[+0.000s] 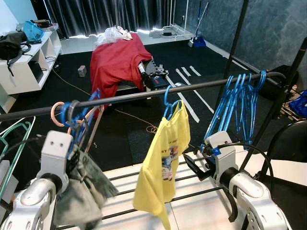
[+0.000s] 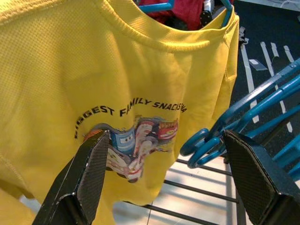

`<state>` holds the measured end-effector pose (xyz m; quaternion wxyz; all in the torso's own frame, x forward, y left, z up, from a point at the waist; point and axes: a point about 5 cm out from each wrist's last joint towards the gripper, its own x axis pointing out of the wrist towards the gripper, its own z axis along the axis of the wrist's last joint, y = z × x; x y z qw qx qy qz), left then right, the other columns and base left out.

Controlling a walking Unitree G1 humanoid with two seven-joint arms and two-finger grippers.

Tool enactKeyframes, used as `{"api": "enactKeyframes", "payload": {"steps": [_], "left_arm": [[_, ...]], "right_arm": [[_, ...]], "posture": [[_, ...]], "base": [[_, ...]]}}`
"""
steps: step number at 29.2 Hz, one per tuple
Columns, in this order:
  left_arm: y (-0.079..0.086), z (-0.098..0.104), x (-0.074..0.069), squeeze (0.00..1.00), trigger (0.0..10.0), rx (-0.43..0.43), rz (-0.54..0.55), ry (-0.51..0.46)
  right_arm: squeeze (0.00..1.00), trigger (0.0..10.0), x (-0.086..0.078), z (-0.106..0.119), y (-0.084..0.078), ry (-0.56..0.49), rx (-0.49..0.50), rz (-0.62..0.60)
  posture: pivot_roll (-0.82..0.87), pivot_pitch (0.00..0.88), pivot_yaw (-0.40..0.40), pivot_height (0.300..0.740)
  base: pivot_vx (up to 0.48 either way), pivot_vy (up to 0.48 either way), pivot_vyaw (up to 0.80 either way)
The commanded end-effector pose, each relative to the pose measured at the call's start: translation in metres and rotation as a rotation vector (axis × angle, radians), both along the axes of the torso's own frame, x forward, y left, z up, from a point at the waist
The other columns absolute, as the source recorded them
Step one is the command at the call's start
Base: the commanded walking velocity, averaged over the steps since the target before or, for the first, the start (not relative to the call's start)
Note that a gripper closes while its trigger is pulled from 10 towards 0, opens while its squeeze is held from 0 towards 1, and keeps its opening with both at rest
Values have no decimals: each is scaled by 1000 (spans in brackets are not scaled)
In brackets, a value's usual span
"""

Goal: Hang hanger

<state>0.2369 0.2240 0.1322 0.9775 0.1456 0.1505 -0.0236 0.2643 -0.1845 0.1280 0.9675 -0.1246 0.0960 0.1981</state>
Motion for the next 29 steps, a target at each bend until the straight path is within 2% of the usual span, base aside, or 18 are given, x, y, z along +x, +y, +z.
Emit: {"api": "enactKeyframes", "payload": {"steps": [1,11,13,14,15,16,17,18,19,20,22,23,25,28,29], "left_arm": [[0,-5,-3,0,10000,37,-10,45],[-6,-12,-3,0,10000,53,-1,101],[-10,-8,-1,0,10000,38,-1,71],[-14,1,3,0,10000,5,5,11],[-14,1,3,0,10000,5,5,11],[-16,13,6,0,10000,-51,20,-67],[-16,13,6,0,10000,-51,20,-67],[-15,25,8,0,10000,-96,36,-151],[-15,25,8,0,10000,-96,36,-151],[-15,37,9,0,10000,-132,32,-225],[-15,37,9,0,10000,-132,32,-225],[-14,45,8,0,10000,-152,22,-272],[-15,47,8,0,10000,-151,18,-279],[-18,35,11,0,10000,-123,54,-186],[-18,27,13,0,10000,-116,79,-124]], "right_arm": [[0,10000,1,-1,1,8,4,2],[0,10000,1,-1,1,6,5,-2],[0,10000,1,0,1,5,6,-3],[0,10000,1,0,1,4,7,-5],[0,10000,1,0,1,4,7,-5],[0,10000,1,0,1,4,8,-6],[0,10000,1,0,1,4,8,-6],[0,10000,1,0,1,3,8,-6],[0,10000,1,0,1,3,8,-6],[0,10000,1,0,1,4,9,-5],[0,10000,1,0,1,4,9,-5],[0,10000,2,0,1,4,10,-5],[0,10000,1,1,1,3,11,-5],[0,10000,1,1,2,2,10,-6],[0,10000,1,1,2,2,9,-6]], "posture": [[-119,10,39,740],[-123,14,44,740],[-122,12,43,740],[-122,12,43,740],[-122,12,43,740],[-122,12,43,740],[-122,12,43,740],[-119,15,44,740],[-119,15,44,740],[-119,15,44,740],[-119,15,44,740],[-113,16,43,740],[-116,19,46,740],[-118,20,46,740],[-118,20,46,740]], "base": [[0,0,0],[0,0,0],[0,0,0],[0,0,0],[0,0,0],[0,0,0],[0,0,0],[0,0,0],[0,0,0],[0,0,0],[0,0,0],[0,0,0],[0,0,0],[0,0,0],[0,0,0]]}}
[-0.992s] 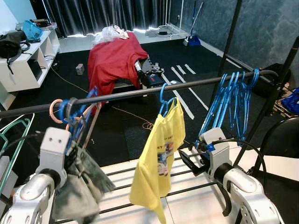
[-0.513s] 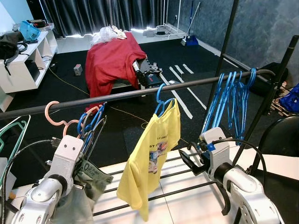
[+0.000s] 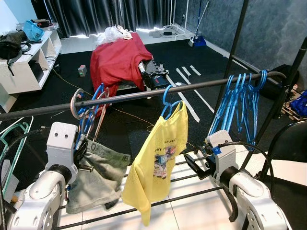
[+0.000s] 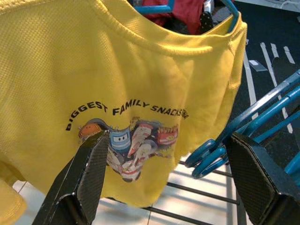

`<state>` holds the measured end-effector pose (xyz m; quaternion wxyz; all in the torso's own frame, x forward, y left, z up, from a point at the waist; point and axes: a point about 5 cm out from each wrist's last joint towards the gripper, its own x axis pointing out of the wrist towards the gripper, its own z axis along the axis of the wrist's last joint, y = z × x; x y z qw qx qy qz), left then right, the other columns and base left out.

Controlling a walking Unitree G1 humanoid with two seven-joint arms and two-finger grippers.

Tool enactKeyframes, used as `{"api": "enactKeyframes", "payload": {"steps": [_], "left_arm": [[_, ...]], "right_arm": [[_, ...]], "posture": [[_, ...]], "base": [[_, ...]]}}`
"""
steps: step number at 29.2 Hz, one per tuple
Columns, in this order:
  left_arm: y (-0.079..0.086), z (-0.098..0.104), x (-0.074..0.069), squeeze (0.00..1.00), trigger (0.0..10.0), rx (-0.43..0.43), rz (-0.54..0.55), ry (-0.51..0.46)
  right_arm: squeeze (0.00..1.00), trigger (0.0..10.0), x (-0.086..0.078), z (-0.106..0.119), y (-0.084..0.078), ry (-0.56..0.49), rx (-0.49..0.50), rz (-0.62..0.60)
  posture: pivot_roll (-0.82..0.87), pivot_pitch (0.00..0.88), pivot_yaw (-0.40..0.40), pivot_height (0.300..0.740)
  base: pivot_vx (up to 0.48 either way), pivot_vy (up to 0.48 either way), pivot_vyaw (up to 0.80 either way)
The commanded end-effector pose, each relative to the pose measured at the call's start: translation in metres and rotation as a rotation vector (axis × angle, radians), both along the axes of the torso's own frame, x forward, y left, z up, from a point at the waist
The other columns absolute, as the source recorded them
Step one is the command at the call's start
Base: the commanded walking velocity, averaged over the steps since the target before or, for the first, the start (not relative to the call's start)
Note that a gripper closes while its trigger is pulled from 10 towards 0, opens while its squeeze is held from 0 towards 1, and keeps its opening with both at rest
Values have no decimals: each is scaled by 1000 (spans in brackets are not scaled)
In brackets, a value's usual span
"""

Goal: Hang hanger

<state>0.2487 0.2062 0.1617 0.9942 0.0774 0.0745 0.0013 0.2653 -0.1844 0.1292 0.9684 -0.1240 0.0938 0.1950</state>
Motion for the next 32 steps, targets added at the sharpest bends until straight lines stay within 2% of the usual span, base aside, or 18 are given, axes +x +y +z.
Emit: {"api": "enactKeyframes", "payload": {"steps": [1,4,11,15,18,22,25,26,32], "left_arm": [[-1,-2,1,0,10000,15,30,37],[-1,-11,5,0,10000,1,69,120],[-5,-11,17,0,10000,-43,104,153],[-5,-16,23,0,10000,-58,168,203],[-4,-20,23,0,10000,-55,186,230],[8,-36,10,0,10000,19,251,331],[9,-37,8,0,10000,30,253,341],[8,-38,6,1000,10000,35,241,343],[1,-39,0,1000,10000,50,207,353]], "right_arm": [[0,10000,0,0,2,7,7,-1],[0,10000,1,0,2,6,5,-2],[0,10000,0,-1,3,5,3,-6],[0,10000,0,-1,3,5,2,-7],[0,10000,0,-1,4,5,1,-7],[0,10000,-2,-2,4,5,-1,-7],[0,10000,-2,-2,4,6,-1,-7],[0,10000,-2,-2,4,7,-1,-7],[0,10000,-1,-2,4,10,-1,-2]], "posture": [[-118,20,46,740],[-122,19,49,740],[-128,17,51,740],[-131,11,54,740],[-136,10,58,740],[-134,8,59,740],[-131,8,60,740],[-129,7,58,740],[-126,6,57,740]], "base": [[0,0,0],[0,0,0],[0,0,0],[0,0,0],[0,0,0],[0,0,0],[0,0,0],[0,0,0],[0,0,0]]}}
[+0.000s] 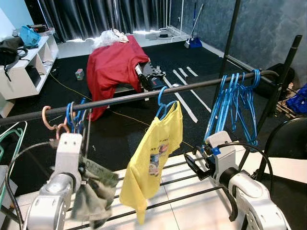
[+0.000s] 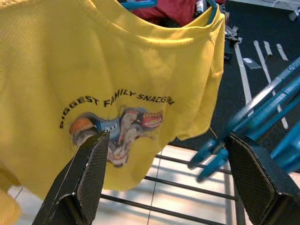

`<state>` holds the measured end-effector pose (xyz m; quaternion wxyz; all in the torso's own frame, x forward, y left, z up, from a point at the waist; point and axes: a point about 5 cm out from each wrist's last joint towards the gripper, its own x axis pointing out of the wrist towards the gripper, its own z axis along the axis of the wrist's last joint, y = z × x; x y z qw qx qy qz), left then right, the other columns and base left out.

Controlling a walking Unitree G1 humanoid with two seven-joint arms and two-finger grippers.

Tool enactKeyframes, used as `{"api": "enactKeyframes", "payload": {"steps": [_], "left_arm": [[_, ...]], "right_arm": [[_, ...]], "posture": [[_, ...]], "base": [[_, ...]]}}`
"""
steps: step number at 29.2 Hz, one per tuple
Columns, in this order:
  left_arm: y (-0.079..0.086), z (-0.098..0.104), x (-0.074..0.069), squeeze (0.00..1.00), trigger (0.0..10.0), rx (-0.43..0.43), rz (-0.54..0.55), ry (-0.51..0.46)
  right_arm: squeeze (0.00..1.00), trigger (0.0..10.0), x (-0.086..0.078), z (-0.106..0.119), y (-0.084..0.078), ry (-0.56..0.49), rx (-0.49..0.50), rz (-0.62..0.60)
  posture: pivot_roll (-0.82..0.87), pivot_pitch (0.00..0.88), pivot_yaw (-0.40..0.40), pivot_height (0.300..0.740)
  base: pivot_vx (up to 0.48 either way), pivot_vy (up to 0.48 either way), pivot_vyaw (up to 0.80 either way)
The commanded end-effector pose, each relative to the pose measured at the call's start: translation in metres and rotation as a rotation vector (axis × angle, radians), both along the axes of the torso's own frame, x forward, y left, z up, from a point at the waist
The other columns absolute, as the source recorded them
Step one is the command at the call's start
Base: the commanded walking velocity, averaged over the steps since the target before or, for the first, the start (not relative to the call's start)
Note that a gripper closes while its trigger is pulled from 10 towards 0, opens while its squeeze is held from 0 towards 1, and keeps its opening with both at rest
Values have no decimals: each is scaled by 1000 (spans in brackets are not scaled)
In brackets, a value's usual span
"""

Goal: Hang hanger

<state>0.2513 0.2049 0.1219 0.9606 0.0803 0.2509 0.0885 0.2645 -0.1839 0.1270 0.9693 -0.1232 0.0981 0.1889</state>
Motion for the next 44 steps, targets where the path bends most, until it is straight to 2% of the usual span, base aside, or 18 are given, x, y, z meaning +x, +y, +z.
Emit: {"api": "enactKeyframes", "payload": {"steps": [1,3,4,5,6,11,17,21,28,29,32,44], "left_arm": [[0,1,-3,725,10000,30,-12,12],[-3,1,-4,725,10000,33,-29,12],[-4,1,-5,259,10000,36,-38,13],[-4,1,-5,259,10000,36,-38,13],[-8,2,-6,0,10000,33,-49,12],[-17,4,-6,0,10000,17,-79,-10],[-20,6,-4,0,10000,20,-93,-32],[-22,17,12,0,10000,85,-80,-142],[-29,20,20,0,10000,96,-83,-184],[-29,20,20,0,10000,96,-83,-184],[-43,14,25,0,10000,110,-131,-159],[-54,1,29,0,10000,150,-239,-95]], "right_arm": [[0,10000,0,0,3,3,1,10],[0,10000,0,0,4,3,2,9],[0,10000,0,0,4,3,3,8],[0,10000,0,0,4,3,3,8],[0,10000,0,0,3,3,4,6],[0,10000,0,1,3,3,9,2],[0,10000,1,1,3,2,10,0],[0,10000,2,1,3,-3,11,-4],[0,10000,2,2,3,-5,12,-6],[0,10000,2,2,3,-5,12,-6],[0,10000,1,2,3,-7,13,-9],[0,10000,0,3,4,-9,13,-12]], "posture": [[-125,9,57,740],[-125,9,57,740],[-123,12,57,740],[-123,12,57,740],[-122,15,58,740],[-121,17,58,740],[-123,18,59,740],[-127,17,62,740],[-130,15,60,740],[-130,15,60,740],[-139,17,63,740],[-142,23,64,740]], "base": [[0,0,0],[0,0,0],[0,0,0],[0,0,0],[0,0,0],[0,0,0],[0,0,0],[0,0,0],[0,0,0],[0,0,0],[0,0,0],[0,0,0]]}}
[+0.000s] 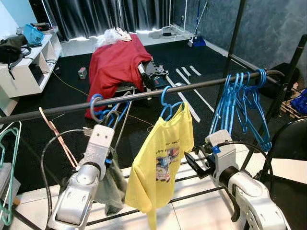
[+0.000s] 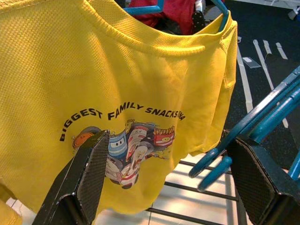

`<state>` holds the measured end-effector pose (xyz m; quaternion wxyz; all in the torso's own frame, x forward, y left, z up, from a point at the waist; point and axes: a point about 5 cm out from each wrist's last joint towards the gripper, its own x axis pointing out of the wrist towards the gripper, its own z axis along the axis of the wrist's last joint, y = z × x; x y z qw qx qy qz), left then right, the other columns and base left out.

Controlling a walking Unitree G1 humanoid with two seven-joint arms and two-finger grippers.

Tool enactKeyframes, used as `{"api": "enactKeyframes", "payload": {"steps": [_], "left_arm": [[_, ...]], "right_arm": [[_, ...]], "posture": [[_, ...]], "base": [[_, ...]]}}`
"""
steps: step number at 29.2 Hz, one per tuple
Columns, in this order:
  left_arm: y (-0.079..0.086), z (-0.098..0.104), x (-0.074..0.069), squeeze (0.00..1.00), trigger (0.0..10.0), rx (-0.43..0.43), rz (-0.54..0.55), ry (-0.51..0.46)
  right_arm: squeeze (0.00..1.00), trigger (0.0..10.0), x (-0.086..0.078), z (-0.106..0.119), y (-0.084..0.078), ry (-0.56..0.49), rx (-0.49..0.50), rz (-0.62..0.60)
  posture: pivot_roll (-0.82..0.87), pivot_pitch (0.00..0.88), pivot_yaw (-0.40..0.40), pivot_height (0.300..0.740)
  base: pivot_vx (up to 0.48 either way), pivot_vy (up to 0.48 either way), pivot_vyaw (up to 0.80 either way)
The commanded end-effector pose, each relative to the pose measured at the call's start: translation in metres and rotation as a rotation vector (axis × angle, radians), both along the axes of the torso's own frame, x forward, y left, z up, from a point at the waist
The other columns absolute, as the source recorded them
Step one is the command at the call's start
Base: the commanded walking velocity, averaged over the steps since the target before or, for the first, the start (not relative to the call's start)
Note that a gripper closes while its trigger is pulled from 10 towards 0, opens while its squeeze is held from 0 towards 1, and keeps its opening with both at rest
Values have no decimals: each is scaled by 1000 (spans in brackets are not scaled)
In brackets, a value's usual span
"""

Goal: Hang hanger

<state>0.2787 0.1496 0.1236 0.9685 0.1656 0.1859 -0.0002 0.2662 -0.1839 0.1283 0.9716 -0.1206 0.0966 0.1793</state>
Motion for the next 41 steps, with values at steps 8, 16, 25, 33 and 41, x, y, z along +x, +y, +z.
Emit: {"api": "enactKeyframes", "payload": {"steps": [8,16,25,33,41], "left_arm": [[-6,-5,9,0,10000,47,-17,24],[-29,-10,12,0,10000,1,-28,26],[-44,-22,12,0,0,-9,-67,60],[-44,-23,15,0,0,-18,-51,54],[-7,-1,10,0,0,14,51,-29]], "right_arm": [[0,10000,-2,3,4,-7,10,6],[0,10000,-4,3,4,-6,3,8],[0,10000,-4,2,4,-5,-3,7],[0,10000,-4,2,4,-4,-2,4],[0,10000,-3,2,3,-4,0,0]], "posture": [[-149,30,67,740],[-159,32,69,740],[-166,30,70,740],[-165,27,69,740],[-156,34,70,740]], "base": [[0,0,0],[0,0,0],[0,0,0],[0,0,0],[0,0,0]]}}
